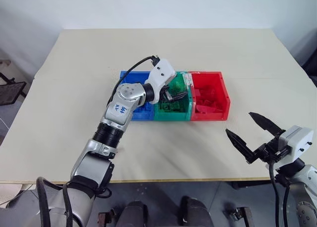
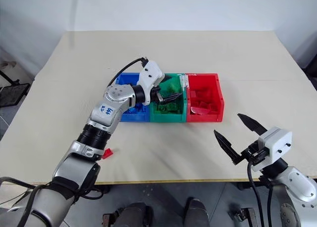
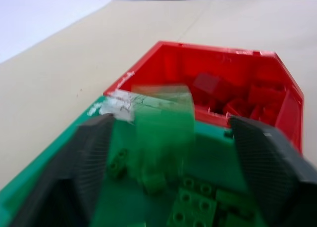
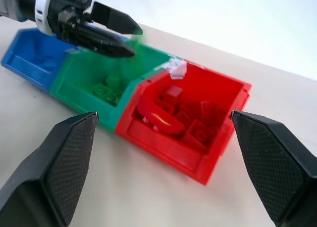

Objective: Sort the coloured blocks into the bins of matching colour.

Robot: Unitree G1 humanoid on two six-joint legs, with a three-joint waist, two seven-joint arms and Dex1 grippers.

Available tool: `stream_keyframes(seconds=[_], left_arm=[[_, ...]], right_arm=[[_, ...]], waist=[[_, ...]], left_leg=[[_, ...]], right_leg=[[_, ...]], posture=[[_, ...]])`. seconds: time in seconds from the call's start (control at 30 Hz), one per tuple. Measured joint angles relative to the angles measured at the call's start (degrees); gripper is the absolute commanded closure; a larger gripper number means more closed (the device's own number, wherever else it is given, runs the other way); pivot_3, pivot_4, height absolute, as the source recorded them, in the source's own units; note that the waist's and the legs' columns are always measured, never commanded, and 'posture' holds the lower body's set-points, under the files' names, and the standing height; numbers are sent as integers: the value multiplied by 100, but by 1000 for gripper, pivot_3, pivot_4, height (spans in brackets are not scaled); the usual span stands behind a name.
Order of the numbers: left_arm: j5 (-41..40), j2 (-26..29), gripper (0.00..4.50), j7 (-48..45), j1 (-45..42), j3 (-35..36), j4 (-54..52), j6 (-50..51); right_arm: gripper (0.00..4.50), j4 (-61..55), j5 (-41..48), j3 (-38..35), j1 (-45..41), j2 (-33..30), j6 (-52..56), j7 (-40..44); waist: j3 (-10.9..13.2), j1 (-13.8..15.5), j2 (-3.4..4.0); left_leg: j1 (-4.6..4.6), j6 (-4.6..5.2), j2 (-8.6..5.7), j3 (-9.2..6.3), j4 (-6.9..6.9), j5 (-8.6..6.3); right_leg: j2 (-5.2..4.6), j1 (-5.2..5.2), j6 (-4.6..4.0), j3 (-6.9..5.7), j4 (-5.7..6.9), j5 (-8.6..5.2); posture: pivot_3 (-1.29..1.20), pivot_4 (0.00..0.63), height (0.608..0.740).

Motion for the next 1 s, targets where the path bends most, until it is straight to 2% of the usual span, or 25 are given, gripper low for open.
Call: stream_keyframes(seconds=[0.27,0.4,0.57,0.83,1.0], left_arm=[[-245,1059,46,-683,1192,555,-1105,-297],[-947,1805,46,-1641,2144,1281,-1662,-1016],[-1658,2944,46,-2452,3593,2410,-1928,-822],[-1708,3357,46,-2465,5316,3493,-1894,-901],[-1862,3667,46,-2673,5983,3570,-2937,-508]], right_arm=[[0,426,4,145,-557,-364,66,419],[0,581,4,574,-925,-703,95,1001],[0,940,-29,1390,-1495,-1083,106,1975],[0,1161,-80,2360,-2496,-939,146,2562],[0,1351,-132,2489,-2628,-908,123,2705]], waist=[[0,-16,0],[0,-26,0],[2,-108,0],[4,-4,-5],[4,-5,-7]], left_leg=[[4,-1,6,-6,3,0],[4,-2,7,-7,4,-1],[7,-3,13,-14,2,-1],[4,-7,13,-25,6,-5],[3,-8,11,-24,5,-7]], right_leg=[[2,0,-1,0,10,0],[-1,-1,-1,0,8,0],[2,3,-2,-6,12,-1],[-1,2,-3,-16,16,-1],[-3,4,-2,-15,12,-1]], posture=[[0,150,740],[0,150,740],[0,150,740],[0,150,740],[0,150,740]])
